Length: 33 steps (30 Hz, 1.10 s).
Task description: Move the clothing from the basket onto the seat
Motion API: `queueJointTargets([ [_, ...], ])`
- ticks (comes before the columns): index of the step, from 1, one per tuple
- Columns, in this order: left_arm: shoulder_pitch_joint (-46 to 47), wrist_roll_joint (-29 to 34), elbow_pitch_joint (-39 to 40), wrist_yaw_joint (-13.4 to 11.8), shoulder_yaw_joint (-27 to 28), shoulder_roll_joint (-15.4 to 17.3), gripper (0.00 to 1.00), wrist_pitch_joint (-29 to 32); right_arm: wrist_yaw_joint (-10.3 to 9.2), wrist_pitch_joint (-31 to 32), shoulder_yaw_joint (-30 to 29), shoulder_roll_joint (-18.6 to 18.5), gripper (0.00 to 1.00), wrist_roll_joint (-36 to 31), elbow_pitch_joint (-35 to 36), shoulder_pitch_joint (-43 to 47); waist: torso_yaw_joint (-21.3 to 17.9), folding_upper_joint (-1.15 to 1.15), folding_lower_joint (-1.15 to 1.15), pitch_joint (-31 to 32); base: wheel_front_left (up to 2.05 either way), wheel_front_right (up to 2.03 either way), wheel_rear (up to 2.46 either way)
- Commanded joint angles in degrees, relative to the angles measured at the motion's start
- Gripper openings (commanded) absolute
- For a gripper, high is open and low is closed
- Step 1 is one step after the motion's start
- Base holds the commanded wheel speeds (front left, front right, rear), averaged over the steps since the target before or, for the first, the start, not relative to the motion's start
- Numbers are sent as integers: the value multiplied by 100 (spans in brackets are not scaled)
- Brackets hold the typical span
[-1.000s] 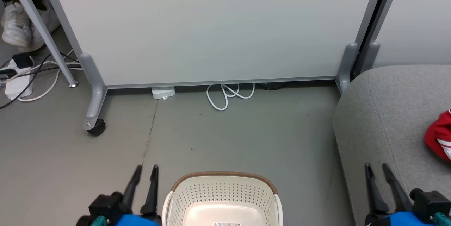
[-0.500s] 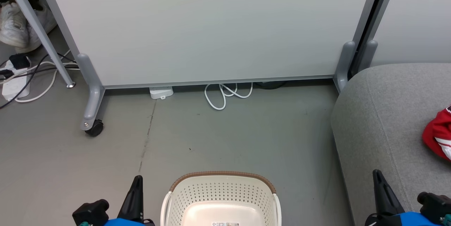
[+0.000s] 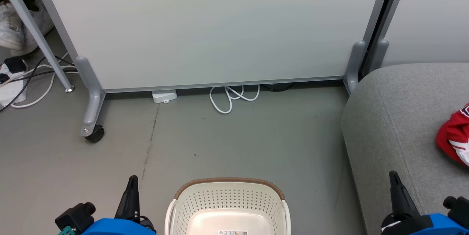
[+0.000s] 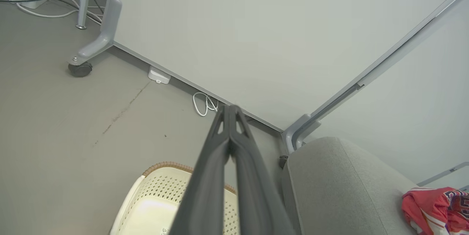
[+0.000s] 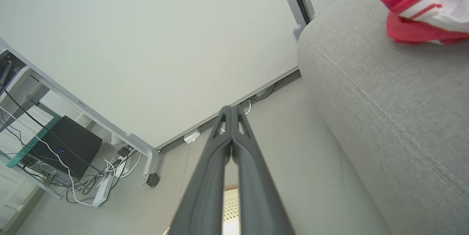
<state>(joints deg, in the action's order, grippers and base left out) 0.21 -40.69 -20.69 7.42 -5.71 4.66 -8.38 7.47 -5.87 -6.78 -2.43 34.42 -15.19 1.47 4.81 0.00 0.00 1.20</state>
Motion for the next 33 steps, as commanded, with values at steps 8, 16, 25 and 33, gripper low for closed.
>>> queueJointTargets([
  [8,245,-706,170,3,189,-10,0,179,2,172,4,-35,0,782,106,-249,-39,0,0,-11,0,0,0],
  [16,296,-1274,238,4,308,-21,0,335,2,307,6,-39,0,1412,112,-329,-77,0,0,-22,0,0,0],
  [25,348,-1922,312,5,453,-37,0,519,2,464,9,-43,0,2132,115,-409,-126,0,0,-36,0,0,0],
  [33,400,-2400,368,6,556,-50,0,650,3,576,11,-47,0,2659,117,-461,-165,0,0,-47,0,0,0],
])
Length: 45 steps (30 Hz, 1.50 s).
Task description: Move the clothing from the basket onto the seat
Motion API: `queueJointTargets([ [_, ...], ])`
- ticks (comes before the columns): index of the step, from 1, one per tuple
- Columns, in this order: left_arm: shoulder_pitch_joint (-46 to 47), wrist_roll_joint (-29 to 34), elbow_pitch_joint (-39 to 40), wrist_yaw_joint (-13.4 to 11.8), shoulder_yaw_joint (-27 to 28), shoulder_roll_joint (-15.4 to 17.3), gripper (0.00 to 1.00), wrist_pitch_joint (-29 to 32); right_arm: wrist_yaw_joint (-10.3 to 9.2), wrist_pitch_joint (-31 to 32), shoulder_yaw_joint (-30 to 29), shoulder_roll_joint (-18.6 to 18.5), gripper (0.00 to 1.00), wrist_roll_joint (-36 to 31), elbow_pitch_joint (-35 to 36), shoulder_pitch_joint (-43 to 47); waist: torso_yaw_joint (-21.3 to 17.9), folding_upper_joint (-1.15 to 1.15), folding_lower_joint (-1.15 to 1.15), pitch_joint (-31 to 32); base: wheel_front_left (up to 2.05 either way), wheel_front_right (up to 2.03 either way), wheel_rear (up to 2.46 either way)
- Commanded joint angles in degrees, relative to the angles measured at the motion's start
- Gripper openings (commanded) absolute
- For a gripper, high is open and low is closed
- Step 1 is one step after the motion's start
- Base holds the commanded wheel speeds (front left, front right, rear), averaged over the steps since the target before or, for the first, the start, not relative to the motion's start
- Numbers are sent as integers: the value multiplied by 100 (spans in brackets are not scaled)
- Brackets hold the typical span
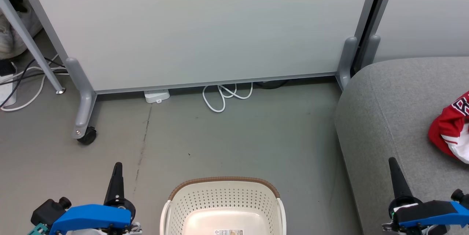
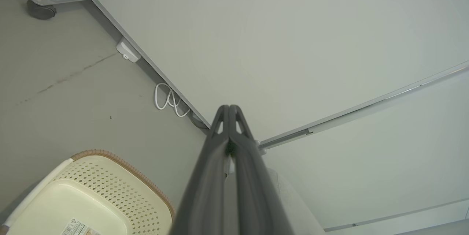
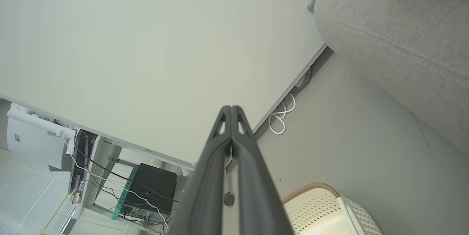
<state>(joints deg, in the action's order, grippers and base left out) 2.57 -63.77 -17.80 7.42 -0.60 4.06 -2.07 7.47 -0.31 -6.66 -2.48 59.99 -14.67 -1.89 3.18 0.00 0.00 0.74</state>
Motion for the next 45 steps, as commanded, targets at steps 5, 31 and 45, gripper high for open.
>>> queueJointTargets([
  [5,191,-369,112,6,111,4,0,100,3,88,1,-44,0,410,68,-162,-26,0,0,-8,0,0,0],
  [31,290,-1625,254,9,395,-38,0,463,4,386,8,-51,0,1817,73,-318,-152,0,0,-44,0,0,0],
  [45,341,-2164,309,10,516,-59,0,622,4,524,11,-52,0,2418,73,-392,-215,0,0,-62,0,0,0],
])
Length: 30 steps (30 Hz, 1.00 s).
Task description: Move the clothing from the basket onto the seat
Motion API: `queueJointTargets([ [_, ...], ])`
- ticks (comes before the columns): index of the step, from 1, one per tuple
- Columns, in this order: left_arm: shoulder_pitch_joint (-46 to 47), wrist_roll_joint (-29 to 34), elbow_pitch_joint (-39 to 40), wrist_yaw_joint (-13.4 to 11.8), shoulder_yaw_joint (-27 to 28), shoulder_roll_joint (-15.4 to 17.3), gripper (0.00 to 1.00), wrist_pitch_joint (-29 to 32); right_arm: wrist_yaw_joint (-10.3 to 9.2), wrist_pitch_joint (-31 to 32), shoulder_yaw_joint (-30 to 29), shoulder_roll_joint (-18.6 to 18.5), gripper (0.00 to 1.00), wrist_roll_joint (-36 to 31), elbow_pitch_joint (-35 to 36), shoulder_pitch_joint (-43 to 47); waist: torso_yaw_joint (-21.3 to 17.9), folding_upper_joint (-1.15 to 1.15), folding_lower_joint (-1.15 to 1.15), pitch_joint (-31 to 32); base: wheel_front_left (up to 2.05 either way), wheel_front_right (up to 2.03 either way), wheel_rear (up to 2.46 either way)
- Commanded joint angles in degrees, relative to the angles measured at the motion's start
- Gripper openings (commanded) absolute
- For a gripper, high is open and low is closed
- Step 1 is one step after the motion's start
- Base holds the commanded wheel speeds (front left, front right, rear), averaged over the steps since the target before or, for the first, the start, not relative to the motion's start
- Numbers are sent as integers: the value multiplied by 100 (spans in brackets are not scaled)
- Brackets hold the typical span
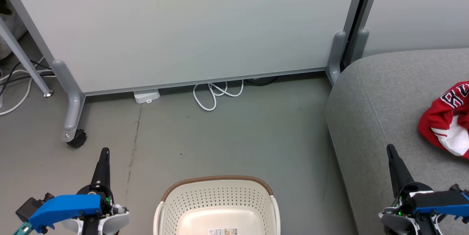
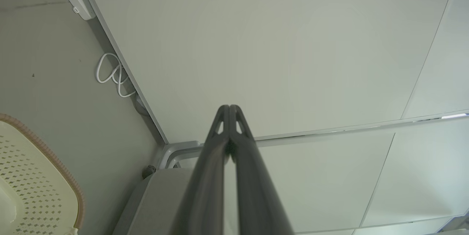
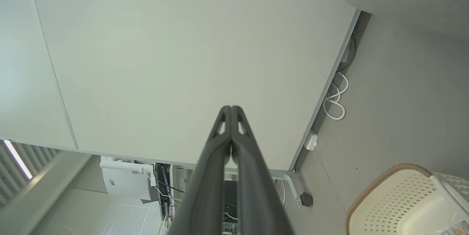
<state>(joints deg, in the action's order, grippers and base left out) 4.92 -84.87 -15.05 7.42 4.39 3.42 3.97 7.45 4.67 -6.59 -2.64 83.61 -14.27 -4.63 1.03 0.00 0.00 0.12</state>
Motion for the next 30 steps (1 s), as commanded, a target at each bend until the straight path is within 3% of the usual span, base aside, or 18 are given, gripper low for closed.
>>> queueJointTargets([
  [1,110,-93,38,10,25,3,0,34,6,32,3,-36,0,100,33,-125,-4,0,0,-1,0,0,0],
  [21,161,-805,120,12,195,-28,0,246,6,204,7,-39,0,907,31,-203,-101,0,0,-29,0,0,0],
  [30,154,-778,117,12,195,-33,0,247,6,206,6,-38,0,888,31,-200,-103,0,0,-29,0,0,0],
])
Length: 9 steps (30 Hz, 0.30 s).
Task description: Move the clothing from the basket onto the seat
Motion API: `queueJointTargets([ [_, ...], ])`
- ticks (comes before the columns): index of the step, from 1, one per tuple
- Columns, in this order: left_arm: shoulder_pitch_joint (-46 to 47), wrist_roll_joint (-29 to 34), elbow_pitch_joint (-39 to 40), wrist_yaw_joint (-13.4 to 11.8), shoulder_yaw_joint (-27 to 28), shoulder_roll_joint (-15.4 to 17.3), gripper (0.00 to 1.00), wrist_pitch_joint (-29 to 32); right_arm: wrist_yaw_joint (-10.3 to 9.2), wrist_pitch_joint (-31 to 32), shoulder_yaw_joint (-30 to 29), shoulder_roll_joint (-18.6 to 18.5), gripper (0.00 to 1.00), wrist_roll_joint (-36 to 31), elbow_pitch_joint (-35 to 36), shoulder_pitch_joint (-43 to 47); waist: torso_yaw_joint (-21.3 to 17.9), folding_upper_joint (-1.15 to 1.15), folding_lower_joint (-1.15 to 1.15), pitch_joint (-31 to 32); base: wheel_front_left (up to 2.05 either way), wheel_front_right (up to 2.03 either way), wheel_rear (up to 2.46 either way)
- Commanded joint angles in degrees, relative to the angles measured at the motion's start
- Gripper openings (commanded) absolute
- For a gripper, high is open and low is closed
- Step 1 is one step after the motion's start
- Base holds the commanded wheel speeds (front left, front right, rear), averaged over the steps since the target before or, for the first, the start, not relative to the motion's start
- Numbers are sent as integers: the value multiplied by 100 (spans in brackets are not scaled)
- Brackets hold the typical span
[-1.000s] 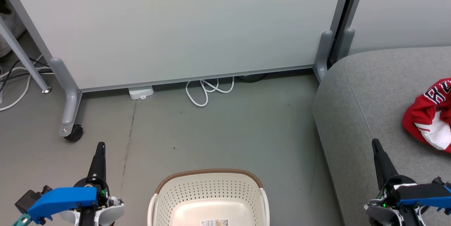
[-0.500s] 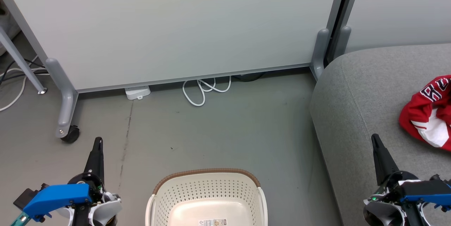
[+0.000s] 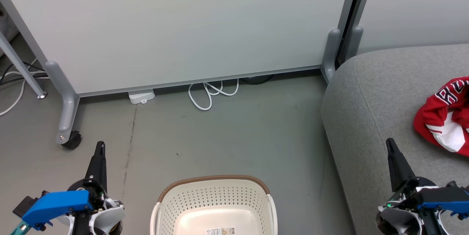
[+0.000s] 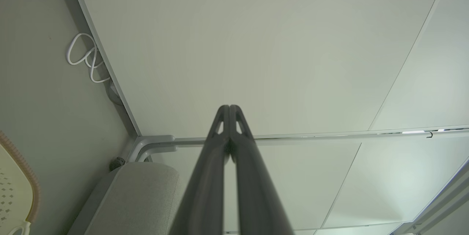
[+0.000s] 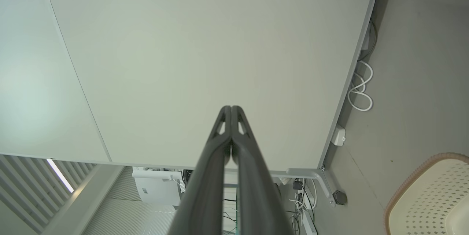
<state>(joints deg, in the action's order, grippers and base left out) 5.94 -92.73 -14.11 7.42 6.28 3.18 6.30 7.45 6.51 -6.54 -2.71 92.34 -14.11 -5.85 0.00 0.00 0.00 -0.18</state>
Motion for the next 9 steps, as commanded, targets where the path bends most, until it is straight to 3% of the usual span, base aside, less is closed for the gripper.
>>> queueJointTargets([
  [1,52,10,24,12,7,-9,0,15,6,21,2,-32,0,15,16,-76,0,0,0,0,0,0,0],
  [9,53,16,24,12,12,-13,0,19,6,21,2,-32,0,15,15,-72,0,0,0,0,0,0,0],
])
